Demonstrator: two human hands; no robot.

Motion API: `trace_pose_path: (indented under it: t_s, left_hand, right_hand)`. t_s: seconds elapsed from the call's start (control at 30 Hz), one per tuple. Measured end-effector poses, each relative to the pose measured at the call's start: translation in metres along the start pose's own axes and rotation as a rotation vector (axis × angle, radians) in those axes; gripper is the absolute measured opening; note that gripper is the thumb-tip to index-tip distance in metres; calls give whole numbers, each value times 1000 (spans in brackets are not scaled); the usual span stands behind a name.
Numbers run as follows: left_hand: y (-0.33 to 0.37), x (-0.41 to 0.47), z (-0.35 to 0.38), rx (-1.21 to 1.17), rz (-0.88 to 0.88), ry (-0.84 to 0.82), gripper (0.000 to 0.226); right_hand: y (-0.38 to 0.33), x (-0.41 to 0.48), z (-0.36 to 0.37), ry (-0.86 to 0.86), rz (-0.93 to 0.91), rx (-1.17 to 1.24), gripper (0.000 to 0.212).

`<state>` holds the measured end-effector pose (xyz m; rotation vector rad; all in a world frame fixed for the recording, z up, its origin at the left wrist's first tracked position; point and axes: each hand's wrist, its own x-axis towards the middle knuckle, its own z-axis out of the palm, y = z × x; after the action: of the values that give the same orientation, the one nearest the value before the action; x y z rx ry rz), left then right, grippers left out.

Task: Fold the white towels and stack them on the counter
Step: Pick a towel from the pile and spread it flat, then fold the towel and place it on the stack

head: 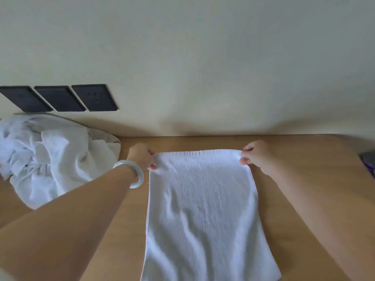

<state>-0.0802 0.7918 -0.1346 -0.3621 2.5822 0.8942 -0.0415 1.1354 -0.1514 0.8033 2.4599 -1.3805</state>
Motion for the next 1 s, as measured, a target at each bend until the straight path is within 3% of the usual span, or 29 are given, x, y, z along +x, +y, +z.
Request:
trace_pose_path:
  t_s: [0.1, 0.17, 0.27, 0.3, 0.37, 0.47, 0.53, 0.63, 0.73, 0.83, 1.0]
  left_hand:
    - [-6, 4, 8, -110, 2, 87, 37]
    - [-12, -13, 19, -2, 75, 181, 42]
    - [-28, -61, 63, 189, 373, 243, 46]
    - [-36, -75, 83, 256, 466, 217, 50]
    - [-56, -89, 118, 389, 573, 185, 57]
    - [-81, -82, 130, 537, 537, 229, 65]
    - [-86, -76, 124, 539, 519, 261, 65]
    - [-83, -85, 114, 423, 451, 213, 64]
    - [-93, -124, 98, 176, 191, 226, 61]
    - [-112, -171, 89, 110, 43, 269, 43]
    - [-119, -205, 76, -22, -137, 39, 24]
  right_hand:
    - [8, -4, 7, 70, 0, 61, 51]
    - [14, -24, 12, 183, -50, -38, 48]
    - [30, -73, 45, 315, -408, -257, 44]
    - [40, -86, 64, 266, -543, -333, 45]
    - [63, -103, 100, 116, -644, -543, 51]
    - [96, -95, 107, 182, -518, -752, 64]
    - [100, -86, 88, 264, -350, -760, 74]
    - [99, -89, 65, 232, -211, -704, 78]
    - [109, -133, 48, 290, -214, -424, 50]
    - [138, -182, 41, 271, -175, -345, 19]
    - [151, -213, 28, 113, 116, -234, 17]
